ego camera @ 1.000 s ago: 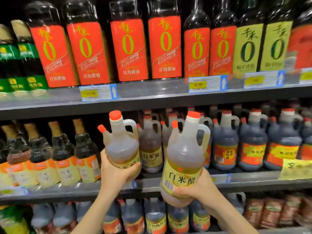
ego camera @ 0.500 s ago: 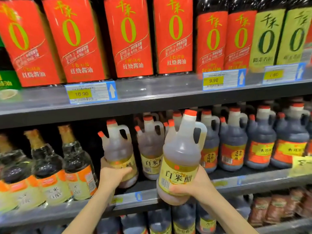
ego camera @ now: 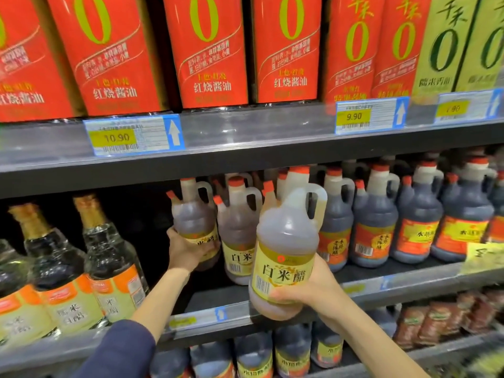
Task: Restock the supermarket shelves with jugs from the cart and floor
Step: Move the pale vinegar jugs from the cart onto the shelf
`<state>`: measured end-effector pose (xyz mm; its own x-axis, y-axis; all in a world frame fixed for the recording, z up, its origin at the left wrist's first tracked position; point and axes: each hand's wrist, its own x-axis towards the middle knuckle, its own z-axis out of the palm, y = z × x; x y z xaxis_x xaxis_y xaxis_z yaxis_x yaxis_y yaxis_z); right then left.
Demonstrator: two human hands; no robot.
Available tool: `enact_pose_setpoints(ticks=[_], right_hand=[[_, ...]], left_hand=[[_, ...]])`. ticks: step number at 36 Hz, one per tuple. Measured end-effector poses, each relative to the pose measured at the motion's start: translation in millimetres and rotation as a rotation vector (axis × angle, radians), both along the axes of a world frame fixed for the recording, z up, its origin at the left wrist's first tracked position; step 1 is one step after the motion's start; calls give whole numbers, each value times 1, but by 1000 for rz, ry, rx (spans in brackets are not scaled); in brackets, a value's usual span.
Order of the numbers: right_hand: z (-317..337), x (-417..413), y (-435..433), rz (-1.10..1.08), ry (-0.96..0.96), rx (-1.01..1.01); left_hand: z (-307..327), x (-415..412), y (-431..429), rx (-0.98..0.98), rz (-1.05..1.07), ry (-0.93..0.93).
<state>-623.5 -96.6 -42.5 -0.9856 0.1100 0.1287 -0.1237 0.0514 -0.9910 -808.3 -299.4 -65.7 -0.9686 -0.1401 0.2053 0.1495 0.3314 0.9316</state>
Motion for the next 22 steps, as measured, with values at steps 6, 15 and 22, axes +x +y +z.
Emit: enact_pose_setpoints(ticks=[6,15,22], right_hand=[[1,0,2,32,-16,-6],[1,-3,3,56,-32,-24],[0,-3,4,75,-34,-44]], left_hand=[[-7,0,-13,24,-84,-6],[-21,-9,-25,-80,-127,-73],[-19,-14,-25,-189,-103,-32]])
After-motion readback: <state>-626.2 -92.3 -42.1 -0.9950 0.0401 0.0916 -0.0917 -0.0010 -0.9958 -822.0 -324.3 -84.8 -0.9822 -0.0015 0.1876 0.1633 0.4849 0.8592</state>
